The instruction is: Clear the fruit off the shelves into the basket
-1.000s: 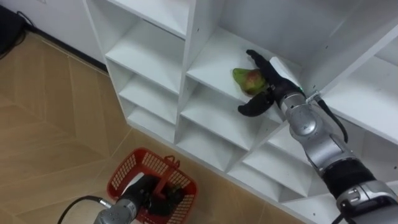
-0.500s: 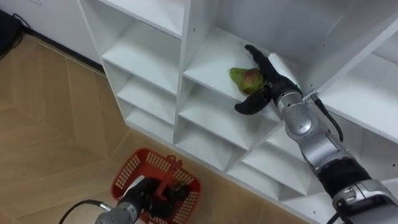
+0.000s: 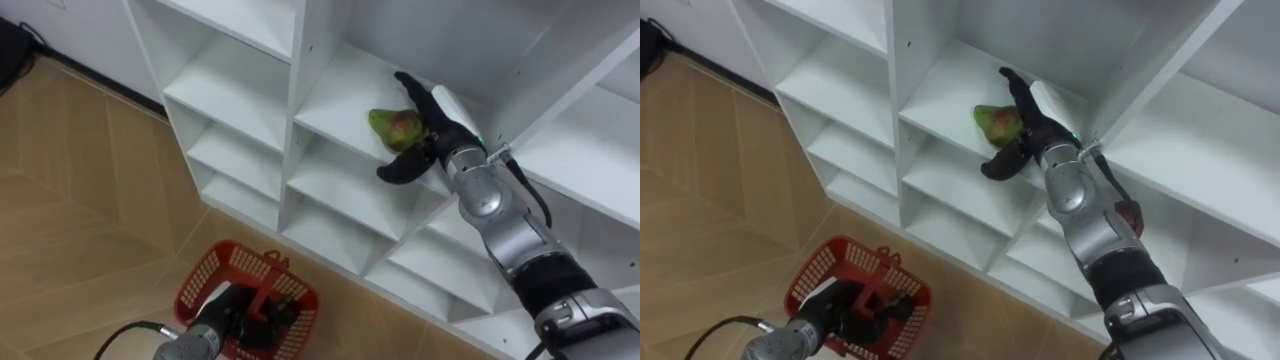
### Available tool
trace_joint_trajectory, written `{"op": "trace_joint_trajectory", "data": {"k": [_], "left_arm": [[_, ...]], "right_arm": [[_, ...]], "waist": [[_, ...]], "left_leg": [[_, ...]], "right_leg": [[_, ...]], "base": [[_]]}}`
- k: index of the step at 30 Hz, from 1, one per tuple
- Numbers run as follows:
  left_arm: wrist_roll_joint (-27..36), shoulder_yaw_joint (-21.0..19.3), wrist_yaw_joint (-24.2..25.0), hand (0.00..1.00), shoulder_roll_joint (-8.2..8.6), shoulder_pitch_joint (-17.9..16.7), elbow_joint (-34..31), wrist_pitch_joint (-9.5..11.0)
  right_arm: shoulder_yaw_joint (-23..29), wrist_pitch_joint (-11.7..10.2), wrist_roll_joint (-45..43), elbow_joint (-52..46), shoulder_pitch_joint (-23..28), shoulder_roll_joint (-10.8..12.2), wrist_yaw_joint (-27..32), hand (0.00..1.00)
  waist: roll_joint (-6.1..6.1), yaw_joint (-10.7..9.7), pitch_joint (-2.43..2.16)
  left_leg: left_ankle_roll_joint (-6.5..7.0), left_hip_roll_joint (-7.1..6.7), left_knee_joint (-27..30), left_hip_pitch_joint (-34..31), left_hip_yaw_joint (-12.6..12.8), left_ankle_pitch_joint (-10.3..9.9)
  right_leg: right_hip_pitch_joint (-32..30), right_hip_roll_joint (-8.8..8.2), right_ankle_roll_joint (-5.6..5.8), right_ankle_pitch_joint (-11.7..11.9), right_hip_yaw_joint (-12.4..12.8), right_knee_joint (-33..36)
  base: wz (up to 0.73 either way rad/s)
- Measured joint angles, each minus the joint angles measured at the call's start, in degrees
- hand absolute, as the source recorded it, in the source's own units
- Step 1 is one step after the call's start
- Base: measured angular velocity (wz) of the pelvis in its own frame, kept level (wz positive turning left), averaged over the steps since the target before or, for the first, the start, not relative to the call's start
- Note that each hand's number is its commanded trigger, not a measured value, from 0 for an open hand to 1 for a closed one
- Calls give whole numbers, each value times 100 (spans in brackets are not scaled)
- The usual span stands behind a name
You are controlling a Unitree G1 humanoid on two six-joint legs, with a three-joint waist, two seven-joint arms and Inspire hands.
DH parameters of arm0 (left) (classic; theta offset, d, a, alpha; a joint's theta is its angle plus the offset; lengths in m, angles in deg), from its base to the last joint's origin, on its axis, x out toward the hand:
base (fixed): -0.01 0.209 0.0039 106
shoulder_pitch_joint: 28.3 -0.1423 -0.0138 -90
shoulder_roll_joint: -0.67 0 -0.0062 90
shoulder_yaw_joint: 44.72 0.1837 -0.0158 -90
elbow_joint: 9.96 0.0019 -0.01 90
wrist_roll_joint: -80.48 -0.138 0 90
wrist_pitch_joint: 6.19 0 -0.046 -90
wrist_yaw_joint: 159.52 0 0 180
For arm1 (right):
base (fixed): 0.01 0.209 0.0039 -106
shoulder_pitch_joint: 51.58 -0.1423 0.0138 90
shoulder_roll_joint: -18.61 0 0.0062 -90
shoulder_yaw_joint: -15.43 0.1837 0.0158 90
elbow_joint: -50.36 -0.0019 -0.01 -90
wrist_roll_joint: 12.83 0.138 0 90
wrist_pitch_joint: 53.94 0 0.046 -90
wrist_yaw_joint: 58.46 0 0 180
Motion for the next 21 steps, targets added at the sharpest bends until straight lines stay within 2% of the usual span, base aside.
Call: {"op": "trace_joint_trajectory", "data": {"k": [4, 6, 21], "left_arm": [[7, 2, -13, 100, -16, 5, 39, 0], [99, 6, -14, 100, -10, 4, 39, 1], [328, 277, -18, 100, -85, 4, 90, 1]], "right_arm": [[-160, -175, -203, -46, -12, -38, 66, 100], [-165, -164, -154, -45, -12, -27, 55, 100], [-151, -127, 503, -46, -53, 1, 74, 100]], "waist": [[15, -71, -13], [37, -75, -25], [49, -119, -24]], "left_leg": [[-2, 9, 1, 10, 18, 1], [-3, 8, 1, 22, 21, 8], [0, 4, -11, 35, 20, 29]], "right_leg": [[5, 2, -5, 3, -2, 5], [8, 1, -5, 4, -1, 25], [-7, -7, -5, 4, -3, 74]], "base": [[-3], [0], [0]]}}
